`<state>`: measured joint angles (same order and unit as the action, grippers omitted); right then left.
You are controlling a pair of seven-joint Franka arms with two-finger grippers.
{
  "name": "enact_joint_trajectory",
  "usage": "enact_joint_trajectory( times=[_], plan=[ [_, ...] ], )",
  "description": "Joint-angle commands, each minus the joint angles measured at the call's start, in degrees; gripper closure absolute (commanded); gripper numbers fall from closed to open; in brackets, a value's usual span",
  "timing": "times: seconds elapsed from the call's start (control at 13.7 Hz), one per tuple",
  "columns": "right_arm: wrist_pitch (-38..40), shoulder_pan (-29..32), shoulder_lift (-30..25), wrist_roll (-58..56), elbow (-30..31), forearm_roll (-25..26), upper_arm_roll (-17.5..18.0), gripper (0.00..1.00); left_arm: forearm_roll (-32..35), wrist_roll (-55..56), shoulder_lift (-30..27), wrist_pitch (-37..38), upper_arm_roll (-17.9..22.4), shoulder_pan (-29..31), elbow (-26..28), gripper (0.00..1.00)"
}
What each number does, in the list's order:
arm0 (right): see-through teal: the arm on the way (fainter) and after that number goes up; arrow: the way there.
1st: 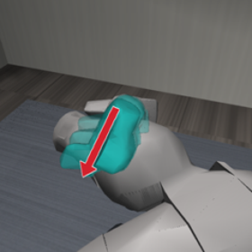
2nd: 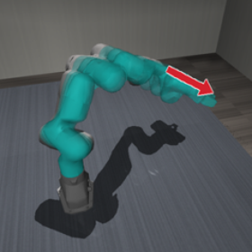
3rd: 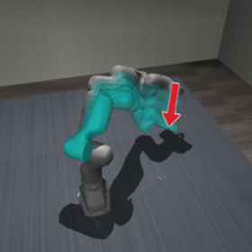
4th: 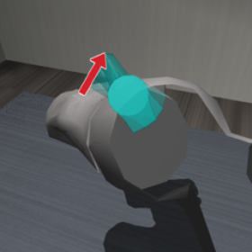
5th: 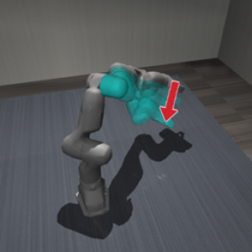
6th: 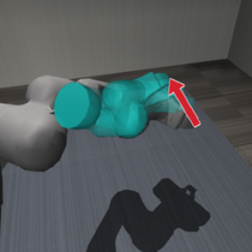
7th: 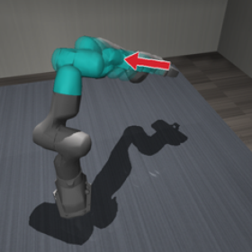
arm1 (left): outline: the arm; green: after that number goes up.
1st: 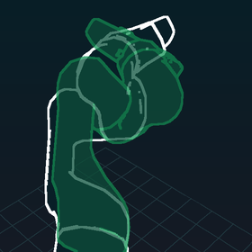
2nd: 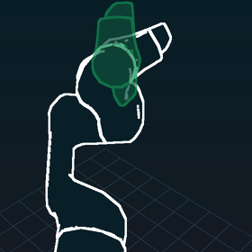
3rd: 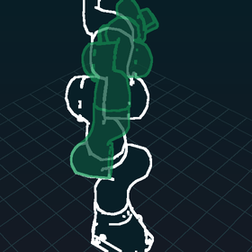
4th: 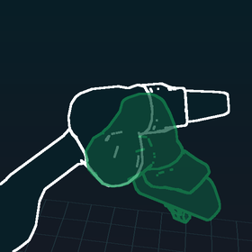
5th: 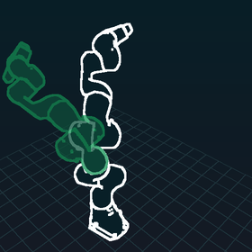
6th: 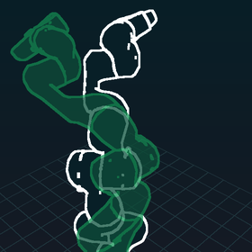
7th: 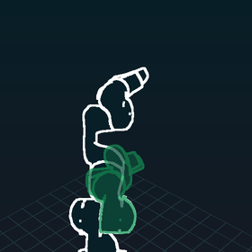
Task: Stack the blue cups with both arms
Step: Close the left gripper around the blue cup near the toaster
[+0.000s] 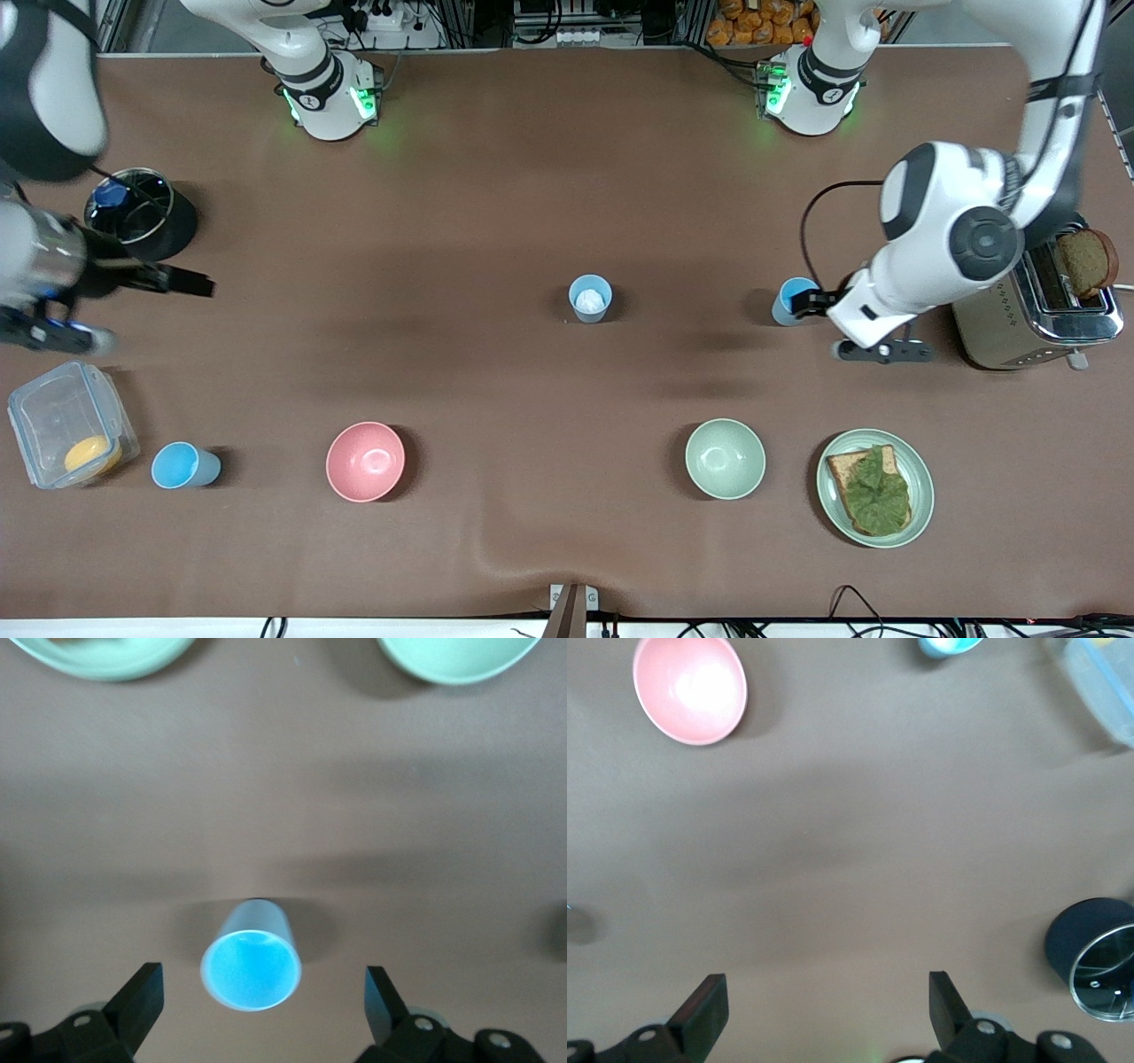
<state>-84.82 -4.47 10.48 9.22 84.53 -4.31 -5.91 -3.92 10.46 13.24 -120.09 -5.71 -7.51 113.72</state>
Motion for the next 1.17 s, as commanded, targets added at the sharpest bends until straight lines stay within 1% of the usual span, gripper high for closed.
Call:
enact_joint_trajectory(
  times=[0.0, 0.07, 0.15, 0.22, 0.29, 0.37, 0.51, 0.73, 0.81, 0.88, 0.95, 1.03, 1.1],
  plan=[
    [-2.3, 3.3, -6.8, -1.0, 5.3, 3.9, 1.3, 0.00, -2.7, 1.9, -2.2, -10.6, 0.0, -1.5, 10.0, 0.00],
    [-3.3, 3.4, -8.4, -0.9, 6.7, 5.3, 1.4, 0.00, -2.7, 2.6, -2.1, -13.1, -0.1, -1.8, 12.0, 0.00],
    [-6.5, 3.6, -11.2, -0.9, 10.5, 5.7, 1.5, 0.00, -2.7, 3.1, -2.1, -14.7, -0.6, -1.9, 13.6, 0.00],
    [-9.5, 4.7, -14.0, -0.9, 15.0, 5.7, 2.3, 0.00, -2.7, 3.3, -2.2, -15.3, -0.7, -1.9, 14.9, 0.00],
    [-9.8, 6.0, -15.1, -0.8, 16.3, 5.7, 4.0, 0.00, -2.7, 3.9, -2.3, -15.4, -1.0, -2.0, 15.9, 0.00],
    [-9.7, 6.5, -15.2, -0.9, 16.1, 5.7, 4.4, 0.00, -2.7, 4.6, -2.6, -15.4, -1.9, -1.8, 16.6, 0.00],
    [-9.4, 7.4, -15.2, -1.1, 15.8, 5.7, 4.5, 0.00, -2.7, 4.8, -2.9, -15.6, -2.0, -1.5, 17.3, 0.00],
    [-7.9, 8.2, -14.8, -2.9, 14.1, 5.7, 5.5, 0.00, -2.5, 4.7, -1.4, -21.9, -2.0, -1.2, 20.9, 0.00],
    [-7.5, 8.4, -14.7, -2.6, 13.7, 5.7, 6.0, 0.00, -2.2, 4.7, -1.1, -22.8, -2.0, -1.2, 21.3, 0.00],
    [-6.8, 9.5, -14.6, -2.5, 13.2, 5.8, 7.3, 0.00, -2.1, 4.2, -1.2, -22.8, -2.0, -1.0, 21.3, 0.12],
    [-6.2, 10.5, -14.3, -2.5, 12.7, 5.8, 8.4, 0.00, -2.1, 3.8, -1.2, -22.8, -2.0, 0.0, 21.3, 0.46],
    [-5.8, 10.5, -13.8, -2.6, 12.0, 5.9, 8.6, 0.00, -2.1, 3.4, -1.5, -22.7, -2.0, 0.6, 21.3, 0.79],
    [-5.0, 10.6, -13.2, -2.5, 11.3, 5.9, 8.5, 0.00, -1.9, 2.9, -1.8, -22.6, -2.0, 0.7, 21.3, 1.00]
  ],
)
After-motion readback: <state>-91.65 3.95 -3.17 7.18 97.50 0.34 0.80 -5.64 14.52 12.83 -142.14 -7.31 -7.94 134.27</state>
